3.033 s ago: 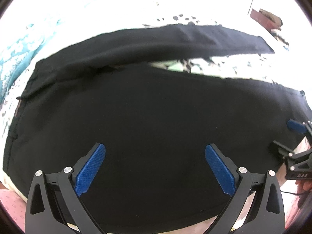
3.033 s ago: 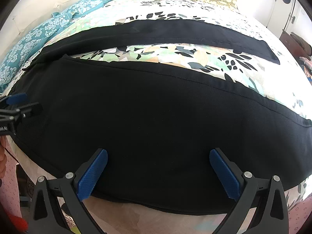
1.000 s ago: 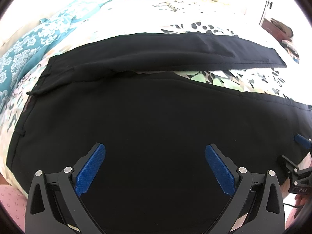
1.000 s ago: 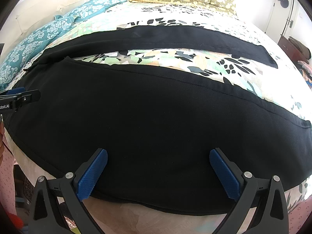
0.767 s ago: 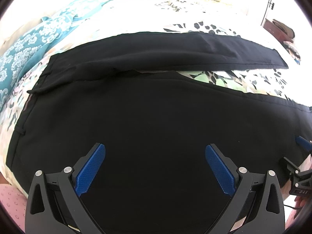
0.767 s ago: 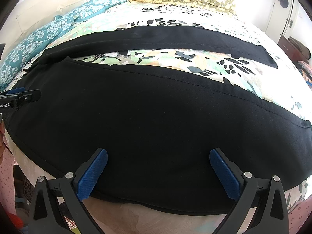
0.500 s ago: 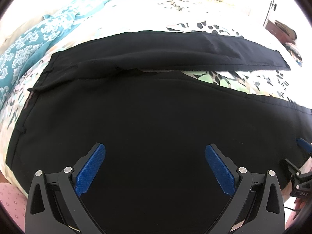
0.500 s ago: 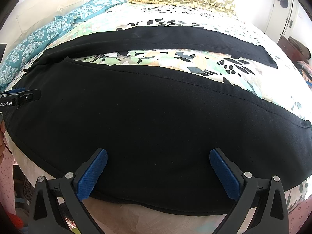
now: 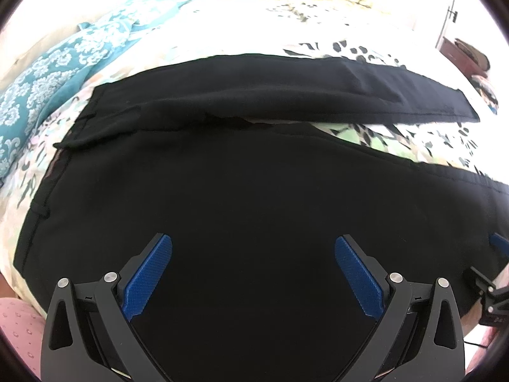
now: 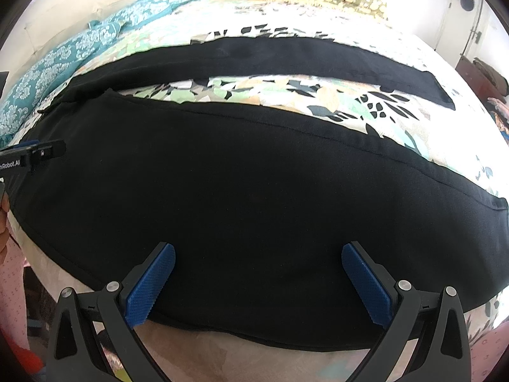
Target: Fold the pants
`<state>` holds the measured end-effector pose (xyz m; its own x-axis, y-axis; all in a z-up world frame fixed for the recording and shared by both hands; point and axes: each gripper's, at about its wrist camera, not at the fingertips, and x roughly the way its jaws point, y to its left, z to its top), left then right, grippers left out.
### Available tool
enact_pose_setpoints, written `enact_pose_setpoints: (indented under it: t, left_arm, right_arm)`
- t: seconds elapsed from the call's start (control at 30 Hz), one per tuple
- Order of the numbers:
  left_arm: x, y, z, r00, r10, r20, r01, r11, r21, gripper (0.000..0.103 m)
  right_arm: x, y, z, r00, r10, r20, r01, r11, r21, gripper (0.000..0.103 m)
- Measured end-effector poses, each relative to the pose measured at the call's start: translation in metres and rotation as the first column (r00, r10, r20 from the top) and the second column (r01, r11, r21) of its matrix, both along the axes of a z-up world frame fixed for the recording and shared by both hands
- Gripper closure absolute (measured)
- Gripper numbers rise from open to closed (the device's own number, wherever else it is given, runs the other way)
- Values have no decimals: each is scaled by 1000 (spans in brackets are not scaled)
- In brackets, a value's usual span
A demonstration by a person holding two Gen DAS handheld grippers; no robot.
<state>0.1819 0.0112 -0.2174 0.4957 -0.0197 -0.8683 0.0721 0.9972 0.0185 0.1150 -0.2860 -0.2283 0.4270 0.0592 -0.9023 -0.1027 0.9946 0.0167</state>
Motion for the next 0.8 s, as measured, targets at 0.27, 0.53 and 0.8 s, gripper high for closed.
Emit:
enact_pose_setpoints:
  t: [0.27, 0.53, 0.8]
  left_arm:
    - [17, 45, 5, 991, 125, 38, -126, 991, 33, 1]
    - [42, 84, -23, 965, 261, -30, -260, 965, 41, 0]
    - [41, 78, -35, 964, 263, 28, -264, 964, 42, 0]
  right_arm:
    - [13, -60, 39, 981, -164, 104, 156, 984, 83, 1]
    - [90, -224, 75, 930, -305, 204, 297, 952, 69, 0]
    - [244, -359, 46, 897, -440, 48, 428, 890, 156, 0]
